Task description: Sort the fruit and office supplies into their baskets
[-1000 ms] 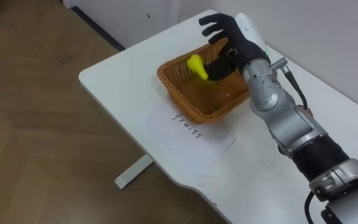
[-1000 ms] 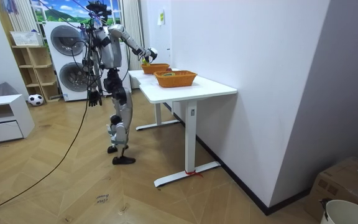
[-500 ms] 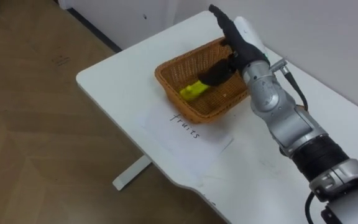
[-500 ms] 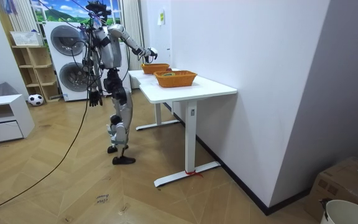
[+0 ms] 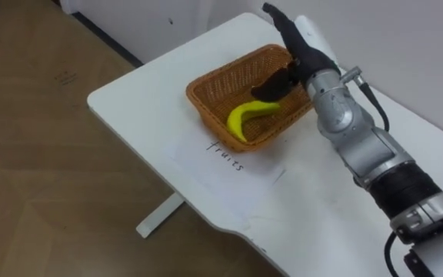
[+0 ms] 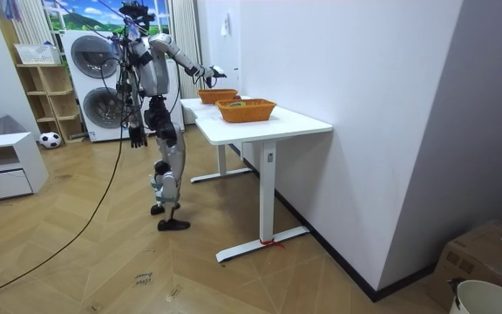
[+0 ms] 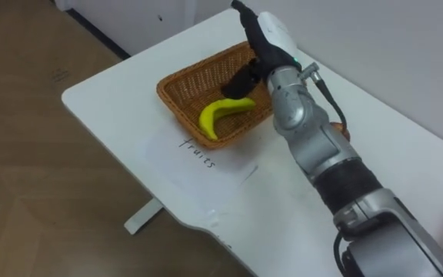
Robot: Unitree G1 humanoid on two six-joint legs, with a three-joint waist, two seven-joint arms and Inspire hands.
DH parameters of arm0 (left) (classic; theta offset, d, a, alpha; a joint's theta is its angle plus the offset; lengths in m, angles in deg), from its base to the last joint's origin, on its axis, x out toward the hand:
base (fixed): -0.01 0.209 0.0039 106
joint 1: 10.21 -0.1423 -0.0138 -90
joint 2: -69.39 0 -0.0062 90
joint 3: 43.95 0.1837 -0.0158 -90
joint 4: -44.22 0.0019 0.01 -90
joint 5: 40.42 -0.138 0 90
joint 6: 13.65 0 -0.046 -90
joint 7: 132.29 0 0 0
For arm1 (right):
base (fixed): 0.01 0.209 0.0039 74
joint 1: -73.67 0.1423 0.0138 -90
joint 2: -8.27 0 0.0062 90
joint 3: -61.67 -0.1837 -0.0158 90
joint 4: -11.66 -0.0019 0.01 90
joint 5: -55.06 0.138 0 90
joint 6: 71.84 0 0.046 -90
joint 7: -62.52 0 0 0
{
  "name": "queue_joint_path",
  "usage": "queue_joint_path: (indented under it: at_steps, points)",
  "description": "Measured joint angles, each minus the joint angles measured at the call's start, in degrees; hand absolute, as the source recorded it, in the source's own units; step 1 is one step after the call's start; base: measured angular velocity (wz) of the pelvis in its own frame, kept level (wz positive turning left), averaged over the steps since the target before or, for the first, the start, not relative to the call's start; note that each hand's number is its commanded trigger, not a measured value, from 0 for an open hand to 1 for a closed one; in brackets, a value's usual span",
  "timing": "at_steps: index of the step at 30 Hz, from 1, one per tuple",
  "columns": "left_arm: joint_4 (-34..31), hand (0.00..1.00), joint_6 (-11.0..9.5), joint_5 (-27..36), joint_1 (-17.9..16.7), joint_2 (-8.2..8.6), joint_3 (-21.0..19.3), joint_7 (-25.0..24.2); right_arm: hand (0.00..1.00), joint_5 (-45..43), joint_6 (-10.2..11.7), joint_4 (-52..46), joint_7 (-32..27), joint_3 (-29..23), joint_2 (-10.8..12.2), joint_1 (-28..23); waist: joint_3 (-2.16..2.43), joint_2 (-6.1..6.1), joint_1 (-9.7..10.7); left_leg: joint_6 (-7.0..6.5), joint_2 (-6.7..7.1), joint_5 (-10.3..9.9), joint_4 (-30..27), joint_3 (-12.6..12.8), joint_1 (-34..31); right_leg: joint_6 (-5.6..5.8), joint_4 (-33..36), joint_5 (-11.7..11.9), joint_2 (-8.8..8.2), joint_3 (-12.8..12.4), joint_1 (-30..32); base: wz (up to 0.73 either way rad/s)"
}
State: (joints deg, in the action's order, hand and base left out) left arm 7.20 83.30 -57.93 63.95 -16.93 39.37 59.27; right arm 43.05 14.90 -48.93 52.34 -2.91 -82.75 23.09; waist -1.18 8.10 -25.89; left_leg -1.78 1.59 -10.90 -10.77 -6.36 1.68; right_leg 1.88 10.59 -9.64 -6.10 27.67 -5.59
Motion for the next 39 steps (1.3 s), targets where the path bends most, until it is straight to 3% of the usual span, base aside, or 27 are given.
queue_joint_path:
  at_steps: [7,10,14,17,23,29,39]
  points:
    - [0.1,0.0,0.2,-0.1,-0.1,0.22,-0.1,-0.1,0.0,2.9,0.3,-1.3,-2.4,-3.5,-0.1,0.0,0.24,-0.36,2.2,-0.03,-0.2,0.0,0.6,1.5,0.9,0.02,0.0,0.0,0.07,-1.0,0.0,-0.11]
    - [0.1,0.0,0.5,0.1,-0.5,0.46,0.0,0.2,0.0,3.5,0.3,-2.5,-3.3,-6.3,-0.2,0.0,0.54,-1.06,3.9,-0.05,-0.19,0.0,0.5,1.5,0.9,0.02,0.1,0.0,0.06,-1.2,0.0,-0.01]
    - [-0.1,0.0,0.8,1.9,-1.1,1.34,0.1,0.5,0.0,11.2,0.9,-3.1,-5.7,-9.7,-0.6,-0.1,1.04,-2.65,5.9,-0.06,-0.3,0.0,0.5,2.6,1.7,0.02,0.0,0.0,0.17,-2.5,-0.4,-0.07]
    - [0.3,0.0,0.8,2.1,-1.6,1.96,0.1,0.5,0.0,14.5,0.9,-3.1,-6.6,-10.5,-0.5,-1.0,0.95,-3.4,7.3,-0.09,-0.46,0.0,1.0,3.2,2.4,0.03,0.0,0.0,0.26,-2.8,-0.7,-0.12]
    - [1.8,0.0,1.3,1.9,-1.5,2.89,0.1,0.3,0.0,17.2,0.7,-3.1,-7.2,-11.8,-0.3,-3.5,0.93,-3.46,8.5,-0.07,-0.81,0.0,1.3,4.2,2.6,0.01,0.0,0.0,0.61,-3.7,-0.4,-0.08]
    - [2.4,0.0,1.5,1.7,-2.0,3.64,0.1,0.3,0.0,22.9,0.8,-3.1,-8.7,-15.0,-0.6,-3.5,0.8,-3.71,8.9,-0.07,-0.84,0.0,1.3,4.4,2.5,0.0,0.0,0.0,0.65,-3.9,-0.4,0.0]
    - [1.8,0.0,2.0,1.7,-1.6,4.69,0.1,0.3,0.0,23.1,0.8,-3.0,-8.7,-15.0,-0.5,-4.1,0.89,-4.4,10.0,-0.07,-0.85,0.0,1.2,4.4,1.7,0.0,0.0,0.0,0.64,-3.6,0.3,0.0]
